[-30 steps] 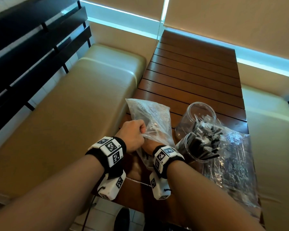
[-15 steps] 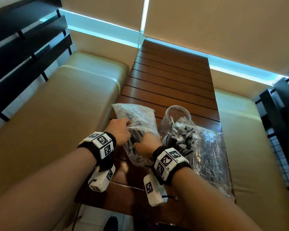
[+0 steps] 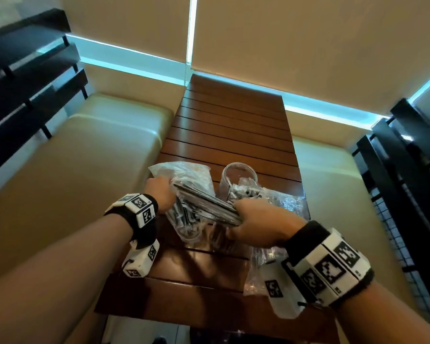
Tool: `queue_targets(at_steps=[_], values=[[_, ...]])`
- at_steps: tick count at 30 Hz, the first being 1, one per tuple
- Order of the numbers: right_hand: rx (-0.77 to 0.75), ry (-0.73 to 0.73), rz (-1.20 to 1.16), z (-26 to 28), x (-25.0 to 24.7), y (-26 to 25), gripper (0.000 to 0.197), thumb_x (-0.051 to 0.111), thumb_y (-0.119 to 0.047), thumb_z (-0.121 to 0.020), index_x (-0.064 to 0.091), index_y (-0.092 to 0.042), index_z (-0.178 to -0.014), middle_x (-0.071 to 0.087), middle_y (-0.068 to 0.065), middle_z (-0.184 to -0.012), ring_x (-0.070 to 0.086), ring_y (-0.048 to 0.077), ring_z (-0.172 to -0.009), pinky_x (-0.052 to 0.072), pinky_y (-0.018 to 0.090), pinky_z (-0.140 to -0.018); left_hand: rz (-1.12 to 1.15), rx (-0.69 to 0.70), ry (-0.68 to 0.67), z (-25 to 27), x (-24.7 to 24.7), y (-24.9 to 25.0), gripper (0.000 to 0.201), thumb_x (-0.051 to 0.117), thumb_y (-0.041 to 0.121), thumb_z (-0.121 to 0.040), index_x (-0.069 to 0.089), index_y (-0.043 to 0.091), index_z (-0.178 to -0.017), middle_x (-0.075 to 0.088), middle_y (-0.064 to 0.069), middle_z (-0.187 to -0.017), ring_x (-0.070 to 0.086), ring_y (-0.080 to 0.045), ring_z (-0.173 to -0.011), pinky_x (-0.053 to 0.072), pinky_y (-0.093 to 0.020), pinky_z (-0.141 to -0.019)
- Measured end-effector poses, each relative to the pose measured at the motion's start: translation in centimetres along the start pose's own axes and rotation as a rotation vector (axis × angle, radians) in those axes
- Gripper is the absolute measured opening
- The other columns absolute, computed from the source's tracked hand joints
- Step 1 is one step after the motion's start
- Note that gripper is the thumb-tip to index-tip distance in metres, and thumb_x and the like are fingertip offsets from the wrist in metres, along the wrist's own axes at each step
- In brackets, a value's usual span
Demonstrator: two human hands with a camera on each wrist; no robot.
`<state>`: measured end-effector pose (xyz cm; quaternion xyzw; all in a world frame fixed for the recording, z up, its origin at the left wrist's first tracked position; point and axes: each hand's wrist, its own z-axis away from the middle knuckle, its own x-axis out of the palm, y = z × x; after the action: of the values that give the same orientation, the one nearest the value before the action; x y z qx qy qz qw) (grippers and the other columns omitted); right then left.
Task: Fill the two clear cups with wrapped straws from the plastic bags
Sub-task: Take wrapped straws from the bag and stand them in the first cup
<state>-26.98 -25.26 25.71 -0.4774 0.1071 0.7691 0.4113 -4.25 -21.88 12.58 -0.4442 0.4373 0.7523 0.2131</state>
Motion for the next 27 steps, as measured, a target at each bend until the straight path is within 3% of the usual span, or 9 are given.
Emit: queue_targets(at_steps=[5,9,11,14,16,18,21,24,27], values=[[-0.097,0.083,-0.182,2.8,-2.6,1.1,0.014,0.064,-0.036,-0.092,0.062,-0.025,-0.101,0.066,-0.006,-0.088,0.06,0.007,-0.075,0.045,0.023,-0.062,-0.086,-0.017,-0.061,0.9,-0.6,0.6,0.027,0.052,0.02,-0.092,0.061,0.004,-0.113,0.064,-0.019,-0.116,0.061,-0.037,-0.106,0.05,-0.039,-0.089],[-0.116,0.372,-0.313,1.2,-2.7,1.2,0.022,0.069,-0.038,-0.088,0.058,-0.026,-0.102,0.062,-0.007,-0.091,0.06,0.007,-0.076,0.046,0.021,-0.06,-0.125,-0.013,-0.153,2.3,-1.8,1.7,0.078,0.063,0.037,-0.075,0.035,0.021,-0.146,0.037,-0.009,-0.15,0.039,-0.029,-0.135,0.031,-0.046,-0.11],[-0.098,0.535,-0.338,-0.4,-1.6,1.1,0.022,0.069,-0.039,-0.087,0.057,-0.024,-0.098,0.062,-0.006,-0.088,0.06,0.008,-0.075,0.048,0.022,-0.061,-0.067,0.092,-0.098,3.4,-3.7,3.2,0.085,0.061,0.039,-0.07,0.032,0.026,-0.148,0.032,-0.003,-0.154,0.034,-0.026,-0.138,0.026,-0.049,-0.112],[-0.088,0.649,-0.331,-2.7,0.0,0.4,0.023,0.066,-0.044,-0.087,0.055,-0.024,-0.091,0.062,-0.009,-0.079,0.059,0.006,-0.07,0.049,0.024,-0.059,0.42,0.283,-0.147,5.3,-7.3,6.2,0.065,0.066,0.027,-0.07,0.051,0.022,-0.133,0.052,-0.001,-0.139,0.051,-0.016,-0.124,0.04,-0.033,-0.099],[-0.108,0.717,-0.323,-4.0,0.7,-0.4,0.022,0.064,-0.043,-0.088,0.057,-0.024,-0.095,0.064,-0.008,-0.079,0.062,0.01,-0.071,0.054,0.03,-0.064,0.709,0.352,-0.236,6.1,-9.1,8.2,0.049,0.069,0.03,-0.073,0.062,0.015,-0.119,0.067,-0.004,-0.122,0.062,-0.016,-0.111,0.047,-0.033,-0.095],[-0.135,0.799,-0.365,-4.8,0.8,-1.5,0.024,0.063,-0.039,-0.09,0.057,-0.022,-0.105,0.068,-0.005,-0.083,0.066,0.016,-0.076,0.056,0.034,-0.068,1.009,0.298,-0.235,6.6,-10.0,10.2,0.045,0.072,0.041,-0.079,0.064,0.008,-0.11,0.07,-0.011,-0.114,0.067,-0.023,-0.106,0.051,-0.039,-0.095],[-0.215,0.822,-0.41,-5.8,0.5,-2.9,0.041,0.064,-0.035,-0.09,0.049,-0.019,-0.124,0.072,0.001,-0.09,0.069,0.022,-0.081,0.058,0.04,-0.072,1.36,0.126,-0.041,6.3,-10.3,12.7,0.04,0.068,0.044,-0.084,0.063,0.007,-0.098,0.072,-0.007,-0.084,0.07,-0.018,-0.09,0.053,-0.04,-0.089],[-0.368,0.695,-0.413,-5.6,-0.7,-3.0,0.05,0.071,-0.036,-0.085,0.048,-0.02,-0.126,0.066,-0.002,-0.101,0.065,0.016,-0.089,0.057,0.035,-0.078,1.238,0.128,0.178,5.9,-10.7,13.8,0.03,0.068,0.043,-0.087,0.059,0.015,-0.082,0.058,0.005,-0.057,0.069,-0.015,-0.076,0.056,-0.037,-0.078],[-0.513,0.693,-0.408,-4.4,-2.6,-1.1,0.035,0.068,-0.032,-0.086,0.057,-0.024,-0.118,0.056,-0.007,-0.114,0.054,0.006,-0.104,0.048,0.026,-0.091,0.873,0.267,0.317,5.4,-11.3,12.6,0.033,0.07,0.044,-0.085,0.059,0.016,-0.07,0.061,0.005,-0.058,0.064,-0.014,-0.064,0.056,-0.035,-0.067]])
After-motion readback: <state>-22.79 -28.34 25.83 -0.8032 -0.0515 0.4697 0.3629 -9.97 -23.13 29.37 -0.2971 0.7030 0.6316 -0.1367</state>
